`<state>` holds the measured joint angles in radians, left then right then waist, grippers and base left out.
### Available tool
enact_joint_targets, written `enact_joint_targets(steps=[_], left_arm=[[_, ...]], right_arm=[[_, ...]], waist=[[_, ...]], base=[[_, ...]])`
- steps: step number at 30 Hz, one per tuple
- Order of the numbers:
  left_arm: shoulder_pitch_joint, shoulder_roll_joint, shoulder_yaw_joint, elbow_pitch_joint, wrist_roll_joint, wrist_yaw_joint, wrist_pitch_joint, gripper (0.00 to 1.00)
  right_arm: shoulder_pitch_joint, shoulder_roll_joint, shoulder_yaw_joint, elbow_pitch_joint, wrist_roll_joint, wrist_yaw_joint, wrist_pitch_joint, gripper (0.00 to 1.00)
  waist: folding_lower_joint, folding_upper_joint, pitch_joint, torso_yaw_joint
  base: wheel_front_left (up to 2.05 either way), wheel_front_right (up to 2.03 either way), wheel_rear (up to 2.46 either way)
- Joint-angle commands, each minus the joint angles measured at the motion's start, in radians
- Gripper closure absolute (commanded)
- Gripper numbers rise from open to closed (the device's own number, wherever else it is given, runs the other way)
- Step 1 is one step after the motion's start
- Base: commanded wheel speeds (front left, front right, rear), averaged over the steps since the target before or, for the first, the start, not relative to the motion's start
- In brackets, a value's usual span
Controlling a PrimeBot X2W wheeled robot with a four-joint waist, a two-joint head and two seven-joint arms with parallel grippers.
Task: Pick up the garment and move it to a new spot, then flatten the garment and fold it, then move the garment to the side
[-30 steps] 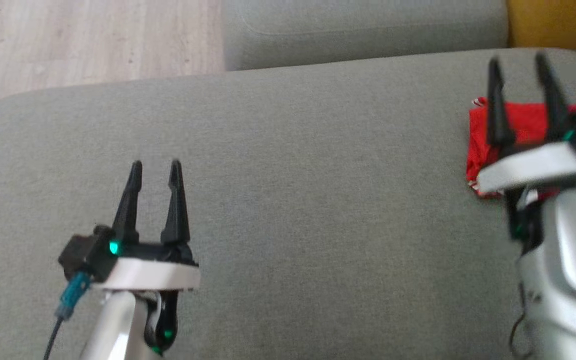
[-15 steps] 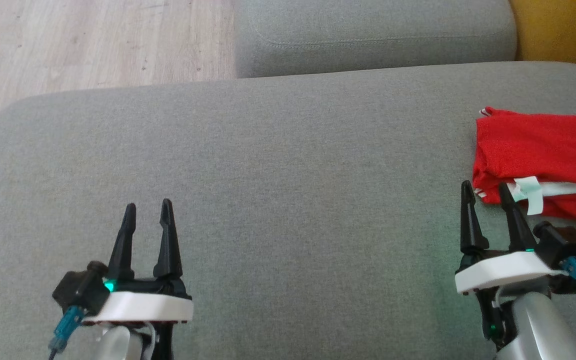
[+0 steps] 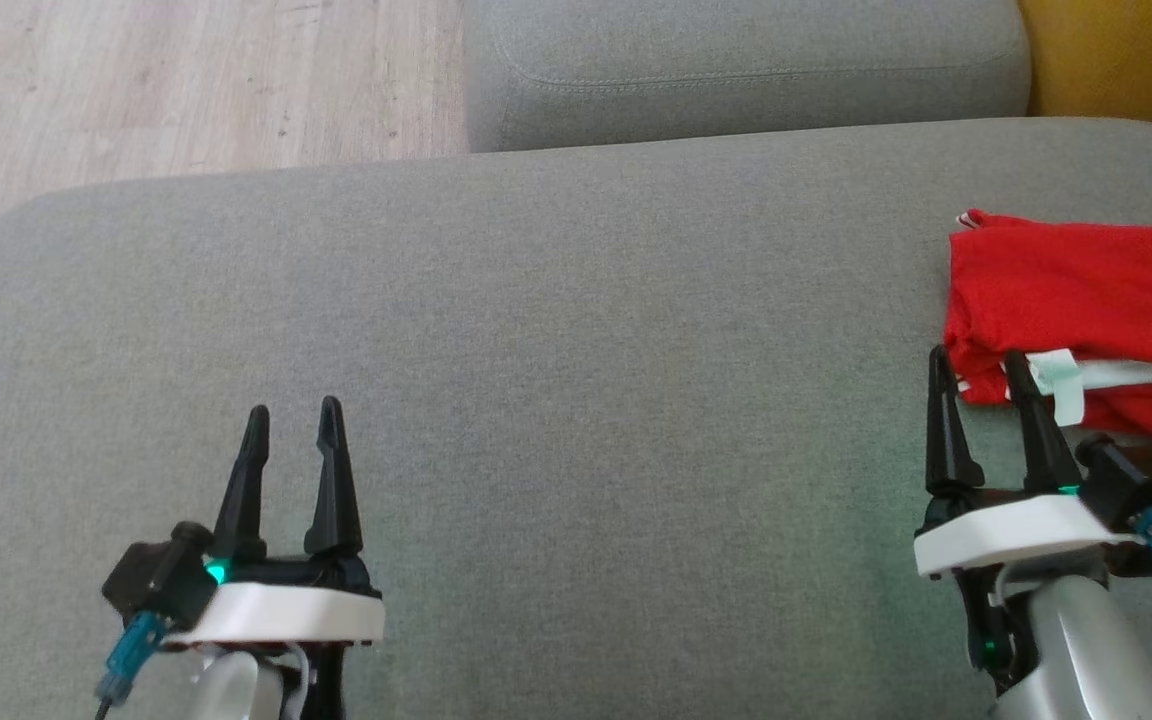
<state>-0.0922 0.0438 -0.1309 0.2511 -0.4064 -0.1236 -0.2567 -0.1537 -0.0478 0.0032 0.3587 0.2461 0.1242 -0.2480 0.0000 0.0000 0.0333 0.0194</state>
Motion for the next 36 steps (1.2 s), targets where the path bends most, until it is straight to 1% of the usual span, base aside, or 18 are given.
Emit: enact_joint_targets(steps=[1,6,7,10,36], left_arm=[[-0.037,0.006,0.028,-0.029,-0.008,-0.004,-0.005,0.00],[-0.039,0.006,0.033,-0.029,-0.033,-0.004,-0.005,0.00],[-0.002,0.000,0.000,0.001,-0.030,0.000,0.000,1.00],[0.013,-0.001,-0.001,0.044,-0.033,0.000,0.001,1.00],[0.007,0.008,0.038,0.035,-0.276,-0.001,0.067,1.00]], right_arm=[[-0.037,-0.002,0.027,-0.037,-0.002,0.007,-0.014,0.00],[-0.038,-0.002,0.034,-0.039,0.003,0.007,-0.014,0.00],[0.000,0.000,0.008,-0.001,0.000,0.000,0.000,1.00],[0.016,0.003,0.009,0.043,0.002,0.000,0.003,1.00],[0.022,0.002,-0.016,0.012,0.274,0.001,0.075,1.00]], waist=[[0.0000,0.0000,0.002,0.001],[0.0000,0.0000,0.006,0.002],[0.0001,0.0000,0.006,0.002],[0.0001,0.0000,0.006,0.002],[0.0001,0.0000,-0.001,-0.003]], base=[[0.00,0.00,0.00],[0.00,0.00,0.00],[0.00,0.00,0.00],[0.00,0.00,0.00],[0.00,0.00,0.00]])
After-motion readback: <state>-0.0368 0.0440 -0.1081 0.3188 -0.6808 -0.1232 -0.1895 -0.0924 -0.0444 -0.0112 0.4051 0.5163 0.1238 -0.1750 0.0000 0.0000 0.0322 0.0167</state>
